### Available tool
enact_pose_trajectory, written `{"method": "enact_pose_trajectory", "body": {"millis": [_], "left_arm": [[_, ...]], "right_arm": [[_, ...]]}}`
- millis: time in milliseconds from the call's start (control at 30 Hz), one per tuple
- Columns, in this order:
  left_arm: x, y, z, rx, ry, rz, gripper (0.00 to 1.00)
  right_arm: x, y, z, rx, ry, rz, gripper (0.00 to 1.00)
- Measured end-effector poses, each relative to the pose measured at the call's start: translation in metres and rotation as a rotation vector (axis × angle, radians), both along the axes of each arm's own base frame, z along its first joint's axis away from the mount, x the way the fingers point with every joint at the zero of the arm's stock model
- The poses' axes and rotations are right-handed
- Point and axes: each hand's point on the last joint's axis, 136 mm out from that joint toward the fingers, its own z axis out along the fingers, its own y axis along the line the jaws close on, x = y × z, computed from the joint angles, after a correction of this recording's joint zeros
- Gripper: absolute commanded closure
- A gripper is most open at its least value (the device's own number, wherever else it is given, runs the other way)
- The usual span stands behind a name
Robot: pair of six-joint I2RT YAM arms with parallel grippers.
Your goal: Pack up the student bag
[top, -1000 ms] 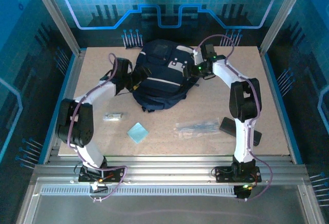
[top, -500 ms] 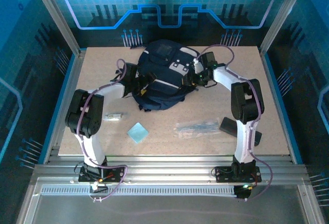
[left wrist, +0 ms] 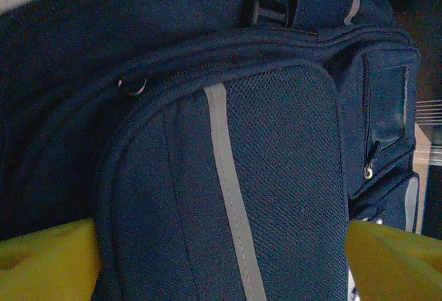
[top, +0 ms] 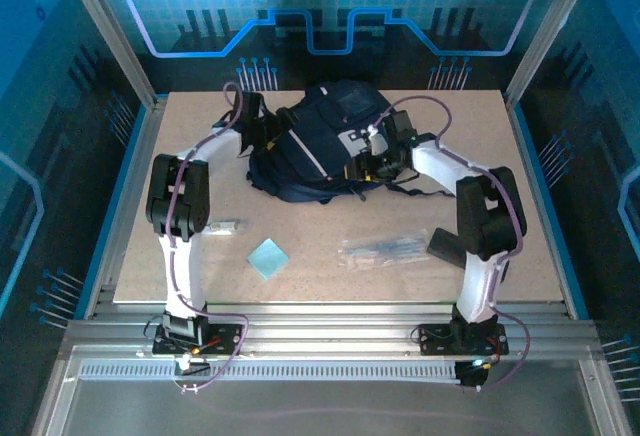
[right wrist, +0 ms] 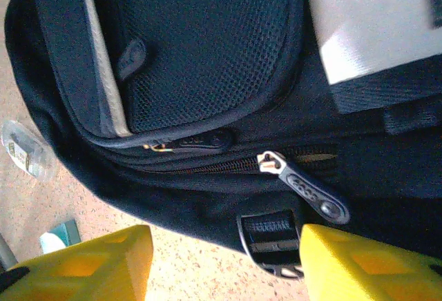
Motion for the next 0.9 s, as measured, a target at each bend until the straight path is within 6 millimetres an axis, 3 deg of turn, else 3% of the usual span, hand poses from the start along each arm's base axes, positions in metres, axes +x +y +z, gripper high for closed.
{"method": "enact_pose_trajectory", "body": {"millis": [167, 267, 400, 500, 600, 767, 900], "left_arm": [[-0.013, 0.003, 0.016, 0.027, -0.002, -0.029, 0.09], [-0.038, -0.002, 0.028, 0.018, -0.003, -0.049, 0.08], [-0.074, -0.022, 0.037, -0.02, -0.005, -0.082, 0.08], [-0.095, -0.042, 0.025, -0.064, 0.018, -0.1, 0.08], [-0.107, -0.051, -0.001, -0.088, 0.066, -0.094, 0.08], [-0.1, -0.049, -0.022, -0.131, 0.087, -0.045, 0.09], [-0.093, -0.049, -0.027, -0.159, 0.084, -0.021, 0.09]], "right_arm": [[0.011, -0.01, 0.018, -0.031, -0.065, -0.01, 0.4], [0.019, -0.008, 0.017, -0.039, -0.077, -0.009, 0.39], [0.028, -0.005, 0.0, -0.054, -0.066, -0.003, 0.37], [0.031, -0.002, -0.022, -0.077, -0.037, 0.002, 0.36], [0.03, 0.0, -0.038, -0.087, -0.014, 0.006, 0.36], [0.03, 0.003, -0.04, -0.064, -0.017, 0.006, 0.36], [0.027, 0.007, -0.037, -0.026, -0.021, -0.001, 0.36]]}}
